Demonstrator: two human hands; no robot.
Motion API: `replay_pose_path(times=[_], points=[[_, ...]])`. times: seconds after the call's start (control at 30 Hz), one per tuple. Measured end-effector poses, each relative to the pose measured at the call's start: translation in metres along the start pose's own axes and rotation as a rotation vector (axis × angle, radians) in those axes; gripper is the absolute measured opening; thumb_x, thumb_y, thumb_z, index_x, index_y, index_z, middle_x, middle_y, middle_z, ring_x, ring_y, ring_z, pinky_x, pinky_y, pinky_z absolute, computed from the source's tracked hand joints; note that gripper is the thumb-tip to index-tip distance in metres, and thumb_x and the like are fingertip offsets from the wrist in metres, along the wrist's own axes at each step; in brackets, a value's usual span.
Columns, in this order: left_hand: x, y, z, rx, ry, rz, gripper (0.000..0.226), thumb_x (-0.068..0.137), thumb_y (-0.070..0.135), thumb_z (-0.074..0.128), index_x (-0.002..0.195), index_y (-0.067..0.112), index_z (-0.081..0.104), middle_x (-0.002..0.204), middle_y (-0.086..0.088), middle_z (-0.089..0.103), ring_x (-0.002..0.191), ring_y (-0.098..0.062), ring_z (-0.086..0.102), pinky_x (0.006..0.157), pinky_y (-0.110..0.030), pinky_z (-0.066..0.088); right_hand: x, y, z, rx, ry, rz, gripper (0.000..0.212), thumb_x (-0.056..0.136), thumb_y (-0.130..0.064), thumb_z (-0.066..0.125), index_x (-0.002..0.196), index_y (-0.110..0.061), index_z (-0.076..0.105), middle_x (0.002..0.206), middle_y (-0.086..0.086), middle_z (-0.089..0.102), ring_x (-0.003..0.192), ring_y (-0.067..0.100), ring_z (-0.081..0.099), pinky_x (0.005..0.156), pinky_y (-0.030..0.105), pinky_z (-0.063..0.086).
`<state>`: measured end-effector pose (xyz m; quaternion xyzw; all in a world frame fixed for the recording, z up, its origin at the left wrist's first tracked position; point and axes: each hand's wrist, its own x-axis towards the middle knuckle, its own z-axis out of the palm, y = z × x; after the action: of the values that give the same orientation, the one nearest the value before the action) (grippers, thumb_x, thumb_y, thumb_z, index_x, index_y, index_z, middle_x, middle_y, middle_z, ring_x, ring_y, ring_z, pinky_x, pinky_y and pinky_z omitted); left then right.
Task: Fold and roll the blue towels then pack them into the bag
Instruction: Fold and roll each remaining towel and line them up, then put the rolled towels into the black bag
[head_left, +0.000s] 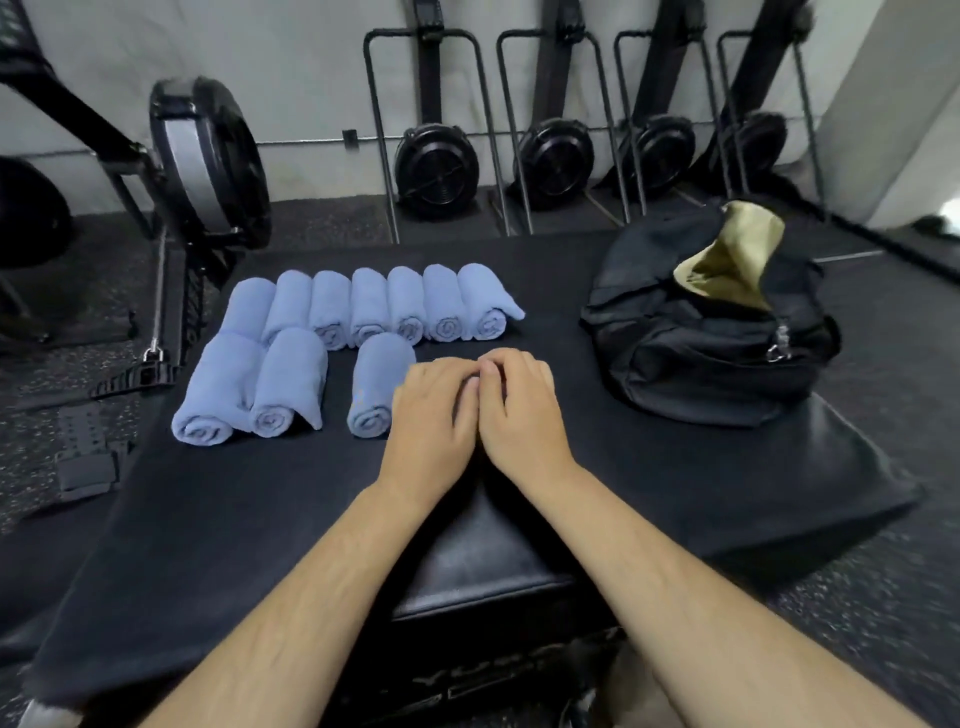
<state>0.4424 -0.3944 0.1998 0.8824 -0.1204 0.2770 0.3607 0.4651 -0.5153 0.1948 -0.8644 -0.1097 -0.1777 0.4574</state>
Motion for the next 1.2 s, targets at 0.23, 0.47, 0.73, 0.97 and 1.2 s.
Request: replay_pose_path(times=[0.23,0.47,0.73,0.97,1.2], points=[[0.050,0.080,0.086,-0.088,-0.173,0.105,0.019,0.102,0.023,0.048,0.107,0.029,0.065,0.102,0.014,0.064,0.093,-0.014,0.056,0.087,-0.043,0.046,0.018,0.044,-0.120,-0.320,0.115,0.061,0.023,0.103,-0.025,0.041,0.108,-0.016,0.062,0.107,0.003,0.063,0.104,0.023,0.050,0.093,0.042,0.042],[0.102,0.134,0.157,-0.060,-0.319,0.236,0.030,0.094,0.012,0.049,0.118,0.023,0.062,0.122,0.009,0.062,0.107,-0.017,0.053,0.095,-0.043,0.045,0.043,0.094,-0.203,-0.733,0.246,0.041,0.033,0.086,-0.031,0.052,0.114,-0.019,0.064,0.116,0.000,0.061,0.114,0.026,0.051,0.095,0.042,0.036],[0.138,0.143,0.208,0.139,-0.629,0.235,0.030,0.094,0.008,0.039,0.110,0.029,0.054,0.107,0.011,0.057,0.105,-0.026,0.045,0.084,-0.038,0.036,0.055,0.137,-0.206,-0.644,-0.001,0.267,0.043,0.088,-0.030,0.058,0.129,-0.019,0.048,0.107,0.002,0.062,0.109,0.028,0.055,0.101,0.049,0.035],[0.109,0.112,0.203,0.207,-0.623,0.318,0.023,0.102,0.020,0.043,0.120,0.027,0.056,0.116,0.009,0.060,0.097,-0.021,0.046,0.086,-0.039,0.038,0.024,0.132,-0.197,-0.684,-0.045,0.108,0.037,0.094,-0.025,0.061,0.129,-0.016,0.054,0.106,0.005,0.065,0.101,0.028,0.058,0.088,0.041,0.041],[0.070,0.104,0.154,0.252,-0.549,0.369,0.024,0.103,0.029,0.045,0.115,0.021,0.064,0.109,0.004,0.061,0.094,-0.021,0.055,0.082,-0.041,0.046,-0.011,0.065,-0.205,-0.566,-0.223,0.207,0.047,0.092,-0.021,0.054,0.138,-0.017,0.045,0.111,0.013,0.061,0.101,0.035,0.057,0.076,0.038,0.037]])
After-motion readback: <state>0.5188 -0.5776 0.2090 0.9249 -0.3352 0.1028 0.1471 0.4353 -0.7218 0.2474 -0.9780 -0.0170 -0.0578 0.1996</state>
